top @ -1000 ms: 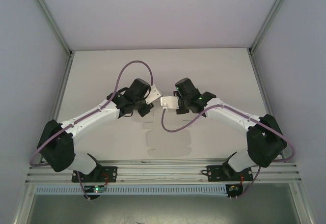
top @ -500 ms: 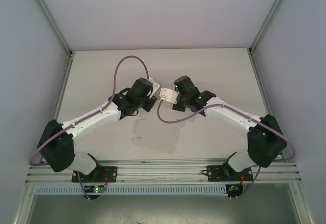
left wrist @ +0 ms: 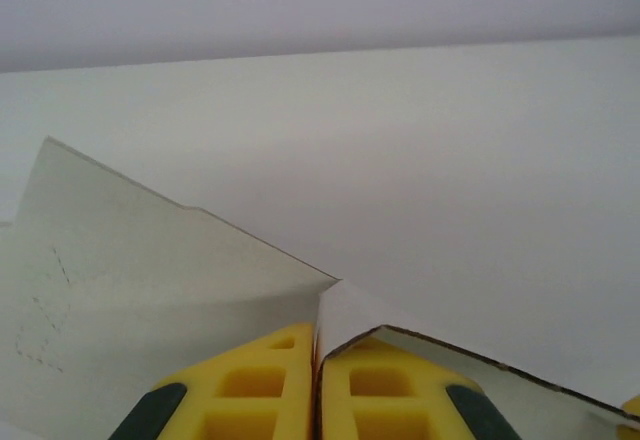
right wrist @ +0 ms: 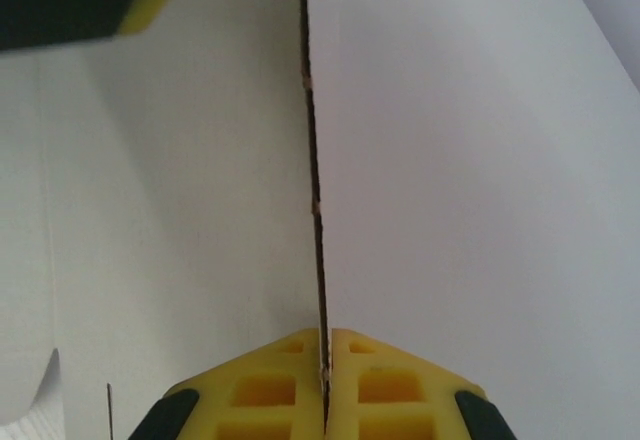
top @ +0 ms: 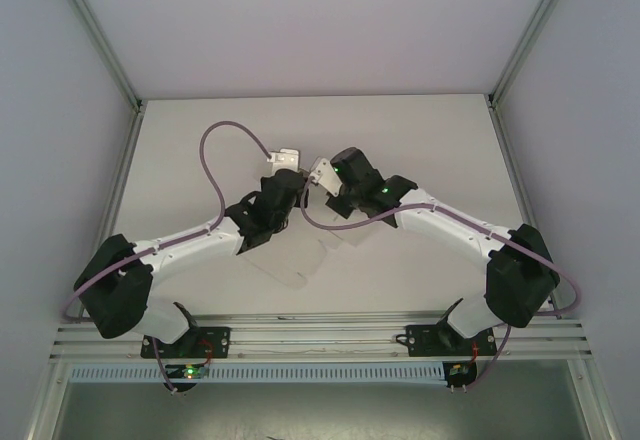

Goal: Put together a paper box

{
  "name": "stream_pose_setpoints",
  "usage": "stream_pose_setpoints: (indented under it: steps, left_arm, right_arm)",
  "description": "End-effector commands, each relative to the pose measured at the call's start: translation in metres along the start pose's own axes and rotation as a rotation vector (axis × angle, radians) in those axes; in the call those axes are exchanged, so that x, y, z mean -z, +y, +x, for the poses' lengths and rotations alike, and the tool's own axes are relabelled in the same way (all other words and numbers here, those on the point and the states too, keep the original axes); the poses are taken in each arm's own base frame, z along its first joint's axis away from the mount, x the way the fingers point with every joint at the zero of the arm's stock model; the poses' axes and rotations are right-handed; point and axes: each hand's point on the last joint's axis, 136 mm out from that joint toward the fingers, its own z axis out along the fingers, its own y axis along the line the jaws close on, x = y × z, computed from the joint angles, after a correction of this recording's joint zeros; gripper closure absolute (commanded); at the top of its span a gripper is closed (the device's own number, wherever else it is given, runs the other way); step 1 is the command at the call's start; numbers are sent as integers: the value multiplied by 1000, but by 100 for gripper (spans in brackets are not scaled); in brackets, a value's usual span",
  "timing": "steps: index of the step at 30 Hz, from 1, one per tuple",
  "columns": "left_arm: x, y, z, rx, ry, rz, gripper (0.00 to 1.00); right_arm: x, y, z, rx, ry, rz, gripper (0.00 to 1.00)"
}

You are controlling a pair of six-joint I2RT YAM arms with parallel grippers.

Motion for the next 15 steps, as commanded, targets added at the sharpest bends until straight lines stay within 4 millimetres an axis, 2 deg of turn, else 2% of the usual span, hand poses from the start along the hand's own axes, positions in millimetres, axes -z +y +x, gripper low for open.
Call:
stream_pose_setpoints:
  steps: [1, 4, 7, 11, 15]
  left_arm:
    - [7, -48, 3, 43, -57, 141, 92]
    - [9, -47, 2, 35, -58, 142, 92]
    - [13, -36, 4, 0, -44, 96, 88]
    - [24, -15, 8, -23, -9, 40, 74]
    - [41, 2, 8, -24, 29, 39, 64]
  right_arm:
    - [23, 6, -79, -108, -267, -22, 100]
    - [25, 4, -78, -88, -272, -10, 100]
    - [27, -1, -72, -63, -252, 12, 100]
    - [26, -8, -60, -66, -224, 6, 100]
    - [26, -11, -50, -38, -208, 4, 100]
